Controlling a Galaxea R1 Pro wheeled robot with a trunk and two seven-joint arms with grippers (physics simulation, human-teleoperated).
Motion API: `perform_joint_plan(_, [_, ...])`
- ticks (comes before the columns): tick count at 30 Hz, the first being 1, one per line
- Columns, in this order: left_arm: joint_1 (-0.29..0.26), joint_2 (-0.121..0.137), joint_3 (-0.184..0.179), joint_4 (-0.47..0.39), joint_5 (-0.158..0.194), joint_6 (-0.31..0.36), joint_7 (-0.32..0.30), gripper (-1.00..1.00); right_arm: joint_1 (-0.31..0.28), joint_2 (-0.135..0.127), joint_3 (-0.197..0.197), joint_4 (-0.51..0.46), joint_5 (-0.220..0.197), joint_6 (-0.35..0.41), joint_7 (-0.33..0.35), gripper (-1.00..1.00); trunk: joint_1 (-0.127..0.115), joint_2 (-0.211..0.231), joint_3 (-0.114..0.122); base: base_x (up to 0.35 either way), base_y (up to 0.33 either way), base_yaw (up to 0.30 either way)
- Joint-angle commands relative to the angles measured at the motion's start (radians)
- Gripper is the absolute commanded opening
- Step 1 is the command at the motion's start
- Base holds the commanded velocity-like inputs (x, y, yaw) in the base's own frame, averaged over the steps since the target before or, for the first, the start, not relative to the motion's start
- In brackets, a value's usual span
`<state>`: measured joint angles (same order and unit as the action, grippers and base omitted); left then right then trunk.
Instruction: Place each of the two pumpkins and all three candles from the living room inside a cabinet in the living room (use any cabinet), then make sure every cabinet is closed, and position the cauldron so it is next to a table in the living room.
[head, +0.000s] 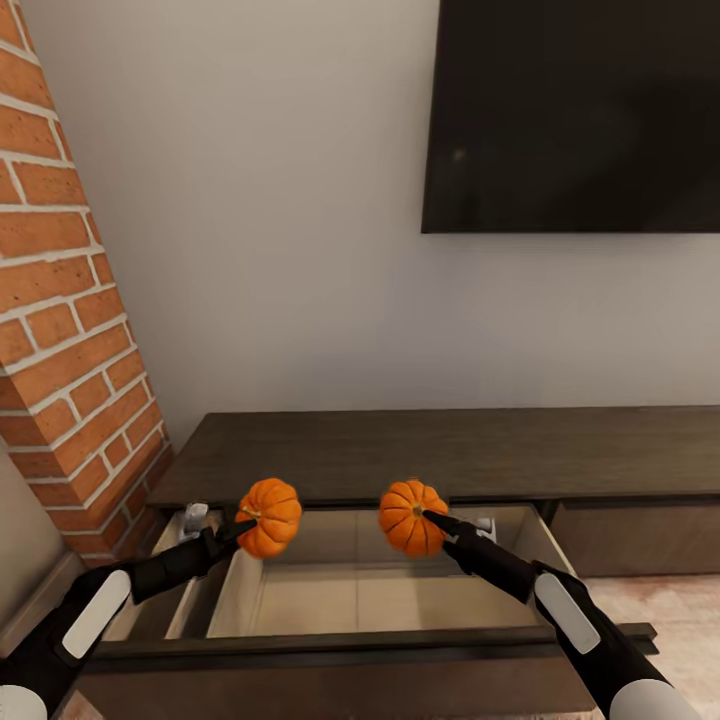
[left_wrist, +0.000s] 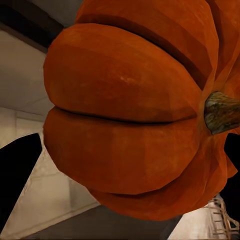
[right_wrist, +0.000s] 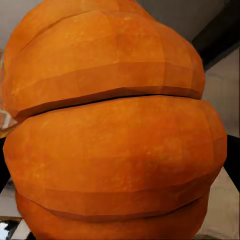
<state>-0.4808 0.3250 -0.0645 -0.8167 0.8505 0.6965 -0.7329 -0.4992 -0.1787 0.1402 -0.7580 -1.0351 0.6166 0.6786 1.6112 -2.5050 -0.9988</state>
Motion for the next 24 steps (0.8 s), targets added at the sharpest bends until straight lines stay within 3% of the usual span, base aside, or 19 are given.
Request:
perform_joint_plan(1, [-0.001, -0.001, -0.003, -0.002, 0.018, 0.009, 0.026, -1.00, -0.001, -0.001, 0.002, -0.002, -0.020, 0.010, -0.031, -1.00, 0.000, -0.001, -0.005, 0.000, 0.000, 0.000])
perform_joint_plan(8, [-0.001, -0.074, -0.021, -0.060, 0.015, 0.002, 0.198, -1.00, -0.001, -0.011, 0.000, -0.006, -0.017, 0.001, -0.151, -1.00, 0.003, -0.002, -0.032, 0.000, 0.000, 0.000])
perform_joint_plan(11, [-0.001, -0.088, -0.028, -0.071, 0.015, 0.002, 0.255, -1.00, -0.001, -0.013, 0.000, -0.005, -0.016, -0.007, -0.193, -1.00, 0.005, -0.003, -0.043, 0.000, 0.000, 0.000])
perform_joint_plan(17, [-0.001, -0.093, -0.052, -0.076, 0.015, 0.000, 0.281, -1.00, -0.001, -0.009, 0.000, -0.001, -0.017, -0.036, -0.208, -1.00, 0.007, -0.005, -0.067, 0.000, 0.000, 0.000])
perform_joint_plan(22, [-0.001, -0.092, -0.055, -0.076, 0.015, 0.000, 0.283, -1.00, -0.001, -0.012, 0.000, -0.001, -0.020, -0.053, -0.195, -1.00, 0.007, -0.005, -0.067, 0.000, 0.000, 0.000])
perform_joint_plan(24, [-0.001, -0.092, -0.056, -0.076, 0.015, 0.000, 0.283, -1.00, -0.001, -0.010, 0.002, 0.000, -0.020, -0.092, -0.201, -1.00, 0.007, -0.005, -0.067, 0.000, 0.000, 0.000])
